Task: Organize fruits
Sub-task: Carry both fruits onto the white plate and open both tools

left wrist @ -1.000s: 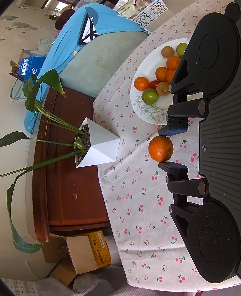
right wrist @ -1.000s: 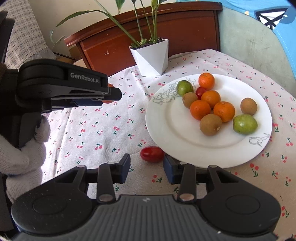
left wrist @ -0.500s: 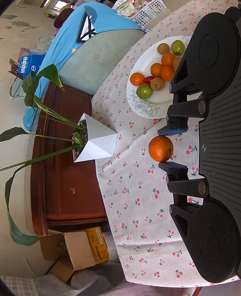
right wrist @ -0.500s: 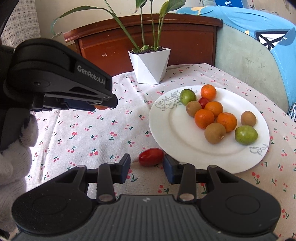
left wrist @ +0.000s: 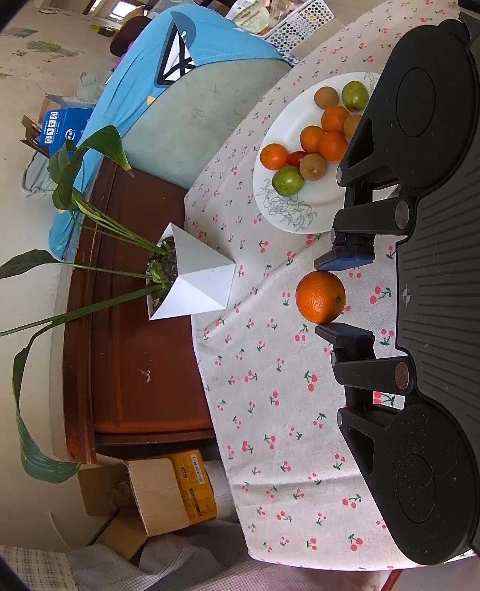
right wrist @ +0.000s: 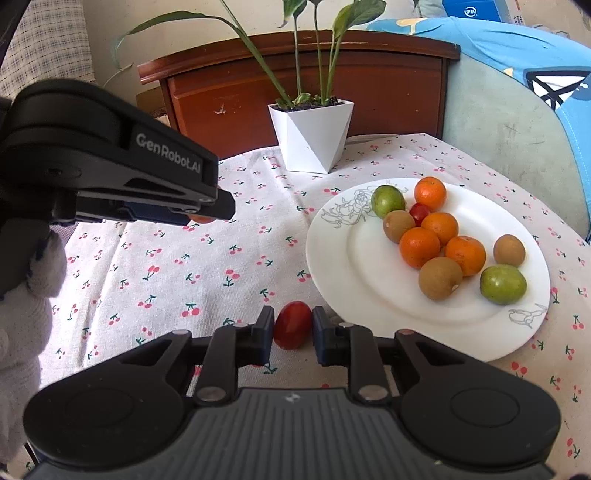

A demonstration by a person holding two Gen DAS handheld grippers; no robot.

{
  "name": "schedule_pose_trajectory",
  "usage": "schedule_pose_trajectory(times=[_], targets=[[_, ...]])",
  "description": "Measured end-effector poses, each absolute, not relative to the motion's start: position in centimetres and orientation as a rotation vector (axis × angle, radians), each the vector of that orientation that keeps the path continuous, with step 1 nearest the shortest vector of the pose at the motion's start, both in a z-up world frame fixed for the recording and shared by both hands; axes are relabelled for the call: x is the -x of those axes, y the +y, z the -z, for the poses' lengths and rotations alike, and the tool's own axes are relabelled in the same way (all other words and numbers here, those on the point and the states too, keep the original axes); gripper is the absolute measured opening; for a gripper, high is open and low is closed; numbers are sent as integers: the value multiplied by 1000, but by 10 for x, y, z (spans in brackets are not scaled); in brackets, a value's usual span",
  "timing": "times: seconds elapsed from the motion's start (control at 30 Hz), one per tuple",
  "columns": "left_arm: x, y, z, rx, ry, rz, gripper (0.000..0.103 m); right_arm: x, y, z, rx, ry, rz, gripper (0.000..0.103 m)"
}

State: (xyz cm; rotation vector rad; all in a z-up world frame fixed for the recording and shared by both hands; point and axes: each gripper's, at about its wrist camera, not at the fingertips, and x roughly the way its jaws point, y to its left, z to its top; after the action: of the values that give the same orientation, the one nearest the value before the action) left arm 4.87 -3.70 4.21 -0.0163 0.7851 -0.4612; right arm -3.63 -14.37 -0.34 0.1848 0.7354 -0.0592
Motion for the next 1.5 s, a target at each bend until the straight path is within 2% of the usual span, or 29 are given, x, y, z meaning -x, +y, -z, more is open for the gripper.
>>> schedule_pose_trajectory(times=[0.27, 0.6, 1.17, 1.33, 1.43, 1.47, 1.5], targets=[[-50, -37, -52, 38, 757, 465, 28, 42, -155, -21, -191, 665, 39, 21], [-43, -64, -57, 48, 756, 532, 28, 34, -237, -49, -329, 575, 173, 21], [-27, -121, -31, -16, 833, 625, 28, 29, -287, -29, -470, 638, 217, 22], [-24, -126, -29, -37, 837, 625, 28, 28, -292, -26, -497, 648, 227, 26], [-21, -129, -31, -53, 831, 630, 30, 28, -292, -28, -492, 645, 228, 27], [-20, -129, -32, -55, 830, 628, 36, 28, -292, -29, -491, 646, 228, 28], [-20, -130, -34, -59, 829, 621, 49, 28, -292, -30, -493, 650, 229, 29]])
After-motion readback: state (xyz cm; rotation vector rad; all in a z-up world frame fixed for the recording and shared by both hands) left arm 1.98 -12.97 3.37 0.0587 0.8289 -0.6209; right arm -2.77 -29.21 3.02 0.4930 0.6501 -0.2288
